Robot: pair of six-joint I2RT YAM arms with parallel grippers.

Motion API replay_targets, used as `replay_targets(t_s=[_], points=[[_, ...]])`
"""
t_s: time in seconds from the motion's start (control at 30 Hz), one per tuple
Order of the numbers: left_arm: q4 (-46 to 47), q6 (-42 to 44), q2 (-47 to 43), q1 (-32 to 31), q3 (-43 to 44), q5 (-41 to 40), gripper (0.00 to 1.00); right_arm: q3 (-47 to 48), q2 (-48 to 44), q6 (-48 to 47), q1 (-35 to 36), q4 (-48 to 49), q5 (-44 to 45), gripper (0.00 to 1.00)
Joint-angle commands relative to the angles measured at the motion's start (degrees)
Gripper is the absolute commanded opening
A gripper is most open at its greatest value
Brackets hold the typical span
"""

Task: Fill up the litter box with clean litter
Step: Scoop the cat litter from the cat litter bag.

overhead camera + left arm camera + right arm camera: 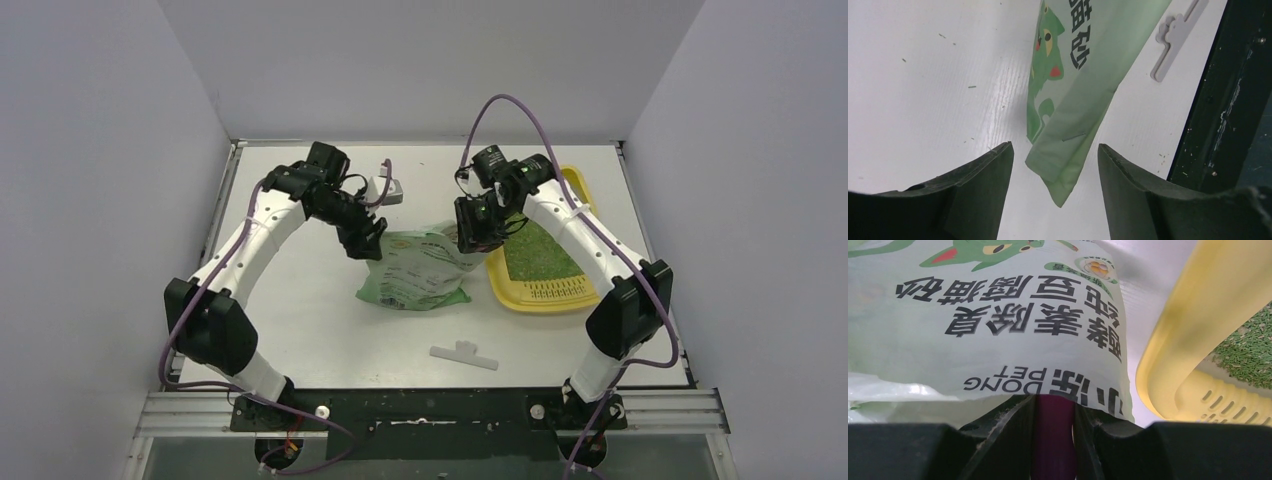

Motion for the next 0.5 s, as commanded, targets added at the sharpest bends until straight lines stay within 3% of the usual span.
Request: replay_targets(t_s=[0.0, 0.2, 0.47], points=[[-1.73, -1.36, 0.41, 0.32, -2.37, 2.93, 0.6, 1.44, -0.56, -1.06, 0.58, -1.93, -0.08, 0.0], [4.39, -4.43, 0.38, 0.24, -7.48, 3.77, 0.58, 3.8, -1.01, -1.08, 0.76, -3.02, 0.77, 0.0], [13.24, -6.23, -2.2, -0.25, -9.31, 7.39, 0.07, 5.83, -1.78, -1.9, 0.66, -3.17, 1.48, 0.0]])
